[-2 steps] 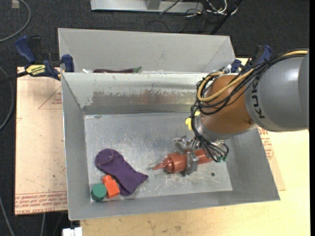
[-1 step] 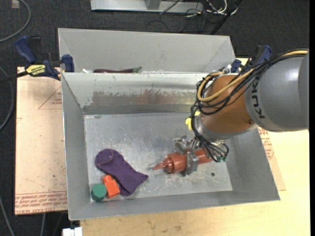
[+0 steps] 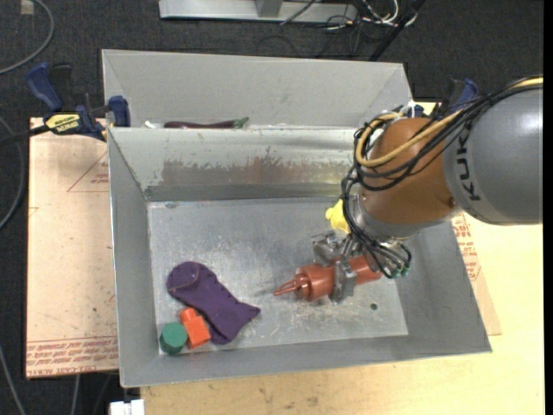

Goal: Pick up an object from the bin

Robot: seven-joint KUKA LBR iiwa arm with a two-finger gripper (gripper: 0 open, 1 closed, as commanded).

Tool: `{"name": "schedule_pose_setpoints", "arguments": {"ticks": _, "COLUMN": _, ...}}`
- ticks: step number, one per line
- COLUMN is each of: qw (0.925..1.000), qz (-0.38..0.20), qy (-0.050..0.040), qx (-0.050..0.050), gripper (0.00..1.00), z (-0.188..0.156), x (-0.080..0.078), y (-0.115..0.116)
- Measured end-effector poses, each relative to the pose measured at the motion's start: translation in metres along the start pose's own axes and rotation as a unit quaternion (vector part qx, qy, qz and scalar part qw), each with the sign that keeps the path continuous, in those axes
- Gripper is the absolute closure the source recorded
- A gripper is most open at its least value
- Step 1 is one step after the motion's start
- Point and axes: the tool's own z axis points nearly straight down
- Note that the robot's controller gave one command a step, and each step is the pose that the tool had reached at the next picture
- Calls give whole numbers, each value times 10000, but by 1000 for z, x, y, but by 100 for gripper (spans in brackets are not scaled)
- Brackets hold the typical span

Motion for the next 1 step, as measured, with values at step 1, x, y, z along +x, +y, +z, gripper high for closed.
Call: {"name": "schedule_pose_setpoints", "arguments": {"ticks": 1, "qw": 10000, "qz": -66, "qy": -61, "qx": 2, "gripper": 100, "z": -56, "x": -4, "y": -21}}
